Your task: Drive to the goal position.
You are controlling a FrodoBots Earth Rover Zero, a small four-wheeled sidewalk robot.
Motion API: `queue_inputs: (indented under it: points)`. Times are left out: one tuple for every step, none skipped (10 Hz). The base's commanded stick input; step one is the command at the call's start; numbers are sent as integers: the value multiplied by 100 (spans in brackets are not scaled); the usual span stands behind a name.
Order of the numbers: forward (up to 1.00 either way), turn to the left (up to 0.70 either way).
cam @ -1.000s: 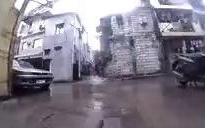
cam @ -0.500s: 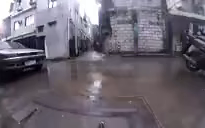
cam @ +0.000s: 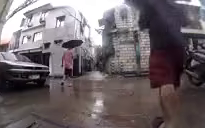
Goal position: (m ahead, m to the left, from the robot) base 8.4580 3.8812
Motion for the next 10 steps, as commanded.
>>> queue_inputs:
  points:
    - [0, 0]
    - [7, 0]
    - [75, 0]
    - [99, 0]
    - [99, 0]
    - [99, 0]
    - [99, 5]
    - [99, 25]
    - [99, 17]
    - [99, 0]
